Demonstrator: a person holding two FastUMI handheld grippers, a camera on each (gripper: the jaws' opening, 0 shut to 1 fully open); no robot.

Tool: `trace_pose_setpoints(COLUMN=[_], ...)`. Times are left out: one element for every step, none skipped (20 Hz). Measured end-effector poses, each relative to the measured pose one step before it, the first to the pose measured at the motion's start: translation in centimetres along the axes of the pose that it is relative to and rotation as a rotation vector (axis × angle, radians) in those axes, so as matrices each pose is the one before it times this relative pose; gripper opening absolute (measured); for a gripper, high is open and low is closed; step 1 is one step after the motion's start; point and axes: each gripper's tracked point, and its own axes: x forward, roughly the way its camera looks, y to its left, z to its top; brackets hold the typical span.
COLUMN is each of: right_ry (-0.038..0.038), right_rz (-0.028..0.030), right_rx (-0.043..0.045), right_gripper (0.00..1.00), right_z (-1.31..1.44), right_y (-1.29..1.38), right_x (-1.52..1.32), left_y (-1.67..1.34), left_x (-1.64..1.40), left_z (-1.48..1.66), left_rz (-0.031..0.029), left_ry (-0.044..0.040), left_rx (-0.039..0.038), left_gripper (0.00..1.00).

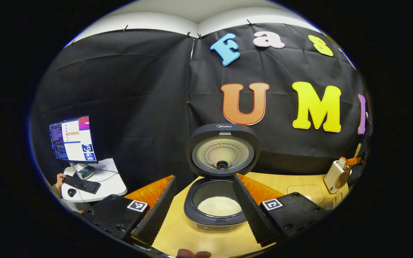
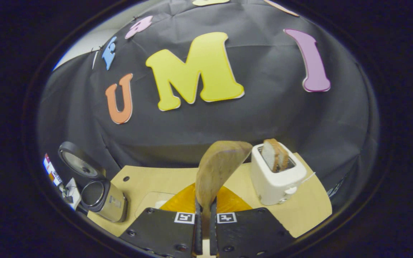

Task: Close the left gripper, press the button to open the rice cooker; take a wooden spoon from the chopstick holder with the right hand, scoop a spoonful of rice and pour it into the rice cooker, then put the wooden spoon back into the chopstick holder.

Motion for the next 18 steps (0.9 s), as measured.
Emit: trace_pose_setpoints(right_ry=[0.00947, 0.00954, 0.0127, 0.01218, 0.01176, 0.00329, 0.01271, 0.01558, 0.01604, 0.01969, 0.0187, 0.01025, 0.00652, 0.0045, 0.00434, 0.01027, 0.01213, -0.00329], right_rz=[0.01213, 0.00773, 0.00198, -0.00173, -0.00654, -0.00762, -0.01389, -0.01108, -0.00599, -0.00922, -0.01455, -0.01896, -0.02421, -0.02092, -0.01414, -0.01422, -0.01113, -0.00527], right_rx=[-0.00507, -0.00325, -0.00004, 0.00018, -0.00817, -0.02231, -0.02951, -0.02516, -0.01673, -0.01632, -0.01676, -0.01747, -0.02541, -0.02978, -0.03023, -0.02936, -0.02449, -0.01498], right_gripper=[0.07, 0.05, 0.07, 0.08, 0.08, 0.08, 0.08, 0.07, 0.08, 0.08, 0.08, 0.08, 0.08, 0.08, 0.08, 0.07, 0.07, 0.08], right_z=[-0.555, -0.705, -0.757, -0.839, -0.915, -0.796, -1.076, -1.072, -1.101, -0.9, -0.82, -0.446, -0.362, -0.206, -0.375, -0.438, -0.556, 0.013], right_y=[1.372, 1.211, 1.009, 0.834, 0.663, 0.726, 0.432, 0.394, 0.484, 0.179, -0.095, -0.098, -0.183, -0.235, -0.073, -0.001, 0.251, 0.361], right_x=[0.883, 0.976, 1.157, 1.231, 1.213, 1.3, 1.476, 1.154, 1.026, 0.927, 0.821, 0.514, 0.4, 0.248, 0.129, 0.218, 0.286, 0.162], left_y=[0.437, 0.353, 0.508, 0.505, 0.419, 0.356, 0.201, 0.267, -0.019, -0.014, 0.183, 0.271, 0.034, 0.009, -0.063, -0.029, 0.083, 0.116], left_x=[-0.028, 0.024, -0.036, 0.003, 0.148, 0.053, 0.096, 0.159, 0.162, 0.357, 0.287, 0.335, 0.358, 0.358, 0.281, 0.225, 0.295, 0.19], left_z=[-0.07, -0.27, -0.411, -0.161, 0.031, -0.122, -0.096, -0.028, 0.066, -0.016, -0.063, 0.059, 0.024, 0.043, 0.025, -0.05, -0.232, -0.155], left_rz=[0.00111, 0.00043, 0.00342, 0.00302, 0.00239, -0.00033, -0.00176, -0.00446, -0.00514, -0.00895, -0.00218, -0.00068, -0.00449, -0.00491, -0.00543, -0.00521, -0.00268, -0.00114], left_ry=[0.00356, 0.00946, 0.01635, 0.01036, 0.00515, 0.00781, 0.00519, 0.00196, 0.00076, 0.00316, 0.00647, 0.00139, -0.00087, -0.00146, -0.00056, 0.00249, 0.00615, 0.0028], left_rx=[-0.00659, -0.01179, -0.00577, 0.0031, 0.00788, 0.01066, 0.011, 0.00791, -0.00001, -0.00371, 0.00029, 0.00241, 0.00066, -0.00156, -0.00285, -0.00359, -0.004, -0.00758], left_gripper=[0.99, 0.99, 0.99, 0.99, 0.99, 1.0, 0.99, 0.99, 0.99, 0.99, 0.99, 0.99, 0.99, 1.0, 0.99, 0.99, 0.99, 0.99])
